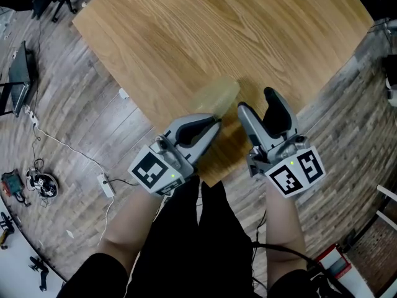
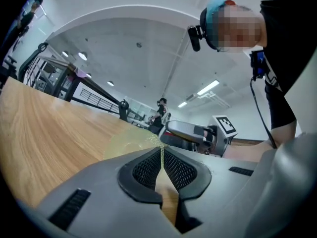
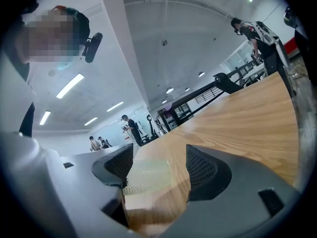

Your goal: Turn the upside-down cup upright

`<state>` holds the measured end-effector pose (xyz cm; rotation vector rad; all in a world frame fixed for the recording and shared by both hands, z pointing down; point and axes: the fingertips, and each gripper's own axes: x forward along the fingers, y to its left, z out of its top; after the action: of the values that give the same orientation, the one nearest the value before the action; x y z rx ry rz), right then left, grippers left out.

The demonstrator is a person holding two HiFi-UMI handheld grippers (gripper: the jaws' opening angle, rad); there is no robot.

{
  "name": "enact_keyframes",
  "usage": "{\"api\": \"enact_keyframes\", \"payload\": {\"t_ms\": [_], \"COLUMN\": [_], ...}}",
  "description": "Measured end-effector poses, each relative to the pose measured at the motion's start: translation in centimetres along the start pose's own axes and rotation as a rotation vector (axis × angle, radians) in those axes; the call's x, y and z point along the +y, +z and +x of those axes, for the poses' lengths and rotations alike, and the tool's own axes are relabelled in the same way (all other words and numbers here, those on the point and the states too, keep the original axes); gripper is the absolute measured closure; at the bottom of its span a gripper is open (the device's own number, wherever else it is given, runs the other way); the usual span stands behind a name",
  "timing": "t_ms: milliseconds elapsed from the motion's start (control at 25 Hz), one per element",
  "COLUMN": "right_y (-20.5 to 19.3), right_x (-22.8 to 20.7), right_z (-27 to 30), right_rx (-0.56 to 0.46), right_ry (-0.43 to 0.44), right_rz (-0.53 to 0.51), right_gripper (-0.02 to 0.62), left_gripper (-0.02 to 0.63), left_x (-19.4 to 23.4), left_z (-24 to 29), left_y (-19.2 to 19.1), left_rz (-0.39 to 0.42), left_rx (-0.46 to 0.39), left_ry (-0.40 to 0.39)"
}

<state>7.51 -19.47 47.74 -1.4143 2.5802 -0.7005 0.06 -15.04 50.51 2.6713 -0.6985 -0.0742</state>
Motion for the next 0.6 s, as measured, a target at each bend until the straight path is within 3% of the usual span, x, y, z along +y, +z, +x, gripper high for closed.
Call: {"api": "enact_keyframes", "payload": {"t_ms": [400, 440, 480, 520, 600], "right_y": [-0.8, -0.9, -0.9, -1.1, -1.6], "right_x": [-0.1, -0.3, -0.4, -0.5, -0.5], "right_z": [-0.1, -0.2, -0.3, -0.2, 0.1], "right_rx": [0.032, 0.034, 0.039, 0.053, 0.106], "right_ry": [-0.056, -0.086, -0.118, -0.141, -0.165], "right_rz": [-0.094, -0.123, -0.157, -0.191, -0.264], "right_gripper": [0.312, 0.397, 0.527, 0.566, 0.58], "left_gripper": [0.589, 0.589, 0.589, 0.589, 0.589], "left_x": [1.1, 1.0, 1.0, 0.9, 0.8], "left_z": [-0.6, -0.6, -0.6, -0.7, -0.7], "left_y": [-0.4, -0.4, -0.4, -0.4, -0.3], "left_rz": [0.012, 0.021, 0.028, 0.031, 0.032], "left_rx": [0.036, 0.044, 0.052, 0.058, 0.067], "left_ry": [0.049, 0.051, 0.051, 0.05, 0.044]}}
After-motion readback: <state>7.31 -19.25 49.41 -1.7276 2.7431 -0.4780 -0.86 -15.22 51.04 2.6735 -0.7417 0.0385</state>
